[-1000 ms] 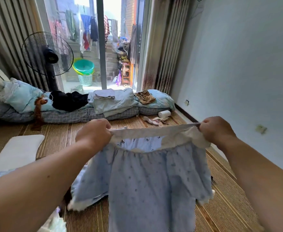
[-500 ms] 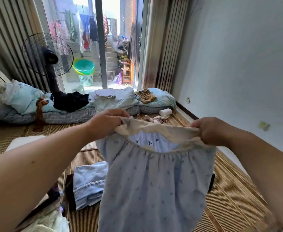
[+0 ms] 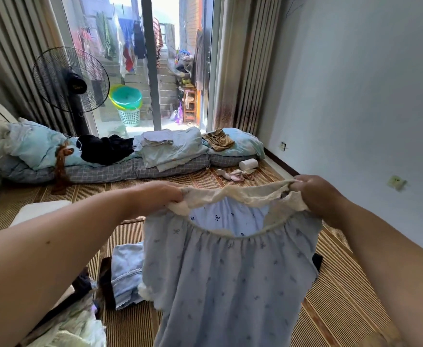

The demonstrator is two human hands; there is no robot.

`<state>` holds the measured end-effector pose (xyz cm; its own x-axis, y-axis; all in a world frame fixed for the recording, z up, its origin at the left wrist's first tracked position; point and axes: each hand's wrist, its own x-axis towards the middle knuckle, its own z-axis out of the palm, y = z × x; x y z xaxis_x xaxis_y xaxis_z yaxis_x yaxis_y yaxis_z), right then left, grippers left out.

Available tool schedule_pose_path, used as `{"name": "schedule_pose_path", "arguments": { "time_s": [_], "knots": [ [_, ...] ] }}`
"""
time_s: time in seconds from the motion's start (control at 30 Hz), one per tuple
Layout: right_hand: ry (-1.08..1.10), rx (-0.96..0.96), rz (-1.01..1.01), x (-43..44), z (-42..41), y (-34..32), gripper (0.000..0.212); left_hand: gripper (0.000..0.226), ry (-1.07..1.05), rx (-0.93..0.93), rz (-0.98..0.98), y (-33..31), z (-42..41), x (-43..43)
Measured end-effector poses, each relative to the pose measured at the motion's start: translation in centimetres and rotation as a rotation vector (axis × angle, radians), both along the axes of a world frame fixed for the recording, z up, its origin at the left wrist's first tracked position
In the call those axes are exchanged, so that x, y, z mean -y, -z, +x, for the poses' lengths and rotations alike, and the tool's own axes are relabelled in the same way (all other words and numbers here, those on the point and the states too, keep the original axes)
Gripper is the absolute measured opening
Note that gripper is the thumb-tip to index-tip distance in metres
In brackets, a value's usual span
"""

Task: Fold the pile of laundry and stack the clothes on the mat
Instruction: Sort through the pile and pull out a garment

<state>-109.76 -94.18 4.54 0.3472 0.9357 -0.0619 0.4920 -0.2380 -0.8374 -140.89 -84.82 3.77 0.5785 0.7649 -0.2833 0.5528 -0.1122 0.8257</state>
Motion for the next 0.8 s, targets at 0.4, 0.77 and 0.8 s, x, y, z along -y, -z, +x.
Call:
{"name": "schedule_pose_path", "arguments": {
  "time_s": [0.4, 0.77, 0.8],
  "knots": [
    [-0.341, 0.633, -0.199, 1.9, 4.0, 0.1, 0.106, 0.028, -0.26, -0.005, 0.891, -0.1, 2.1, -3.1],
    [-0.011, 0.747, -0.096, 3.9, 6.4, 2.9, 0.022, 0.021, 0.214, -0.552, 1.025, 3.3, -0.5, -3.1],
    [-0.022, 0.705, -0.109, 4.0, 6.4, 2.9, 0.021, 0.02, 0.201, -0.542, 1.002, 3.7, -0.7, -3.1]
  ]
}}
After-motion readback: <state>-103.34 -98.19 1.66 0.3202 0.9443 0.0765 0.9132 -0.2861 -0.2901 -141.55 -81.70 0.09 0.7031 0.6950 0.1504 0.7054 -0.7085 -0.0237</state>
